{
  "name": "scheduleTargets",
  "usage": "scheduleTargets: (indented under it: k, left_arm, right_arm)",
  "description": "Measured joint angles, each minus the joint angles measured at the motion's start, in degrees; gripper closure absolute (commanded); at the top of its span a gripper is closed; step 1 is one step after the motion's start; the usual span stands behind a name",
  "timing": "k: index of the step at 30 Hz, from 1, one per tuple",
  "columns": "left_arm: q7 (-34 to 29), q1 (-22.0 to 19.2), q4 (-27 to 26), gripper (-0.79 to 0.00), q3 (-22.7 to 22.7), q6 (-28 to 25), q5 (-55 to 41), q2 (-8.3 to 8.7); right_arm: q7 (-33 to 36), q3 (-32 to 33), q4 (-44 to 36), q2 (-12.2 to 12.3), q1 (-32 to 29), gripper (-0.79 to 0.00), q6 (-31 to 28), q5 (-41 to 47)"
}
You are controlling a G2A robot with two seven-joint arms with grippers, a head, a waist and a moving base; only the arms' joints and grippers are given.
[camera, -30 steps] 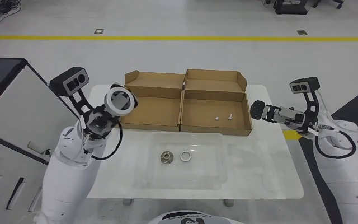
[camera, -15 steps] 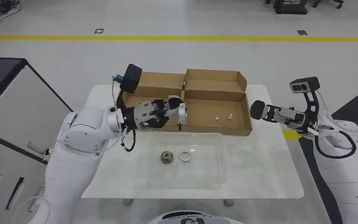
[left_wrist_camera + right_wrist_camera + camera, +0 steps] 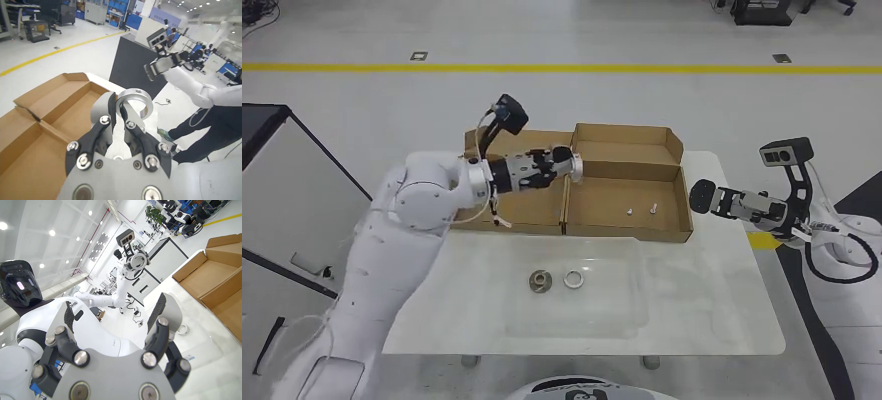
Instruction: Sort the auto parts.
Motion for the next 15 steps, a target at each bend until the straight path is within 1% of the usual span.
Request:
scheduleTargets:
  k: [7, 10, 12, 15]
  left_arm:
    - [2.6, -4.9, 7.7, 0.0, 4.2, -0.8, 10.4, -0.66]
    - [4.8, -6.4, 10.3, 0.0, 5.7, -0.3, 12.0, -1.09]
    - [5.9, -6.7, 10.9, 0.0, 6.0, -0.2, 11.7, -1.25]
    - [5.9, -6.6, 10.8, 0.0, 6.0, -0.2, 11.6, -1.25]
  right_arm:
    - [0.0, 0.0, 0.0, 0.0, 0.0, -0.785, 0.0, 0.0]
    - [0.0, 0.0, 0.0, 0.0, 0.0, -0.785, 0.0, 0.0]
    - [0.0, 0.0, 0.0, 0.0, 0.0, -0.785, 0.0, 0.0]
    - [0.0, 0.0, 0.0, 0.0, 0.0, -0.785, 0.0, 0.0]
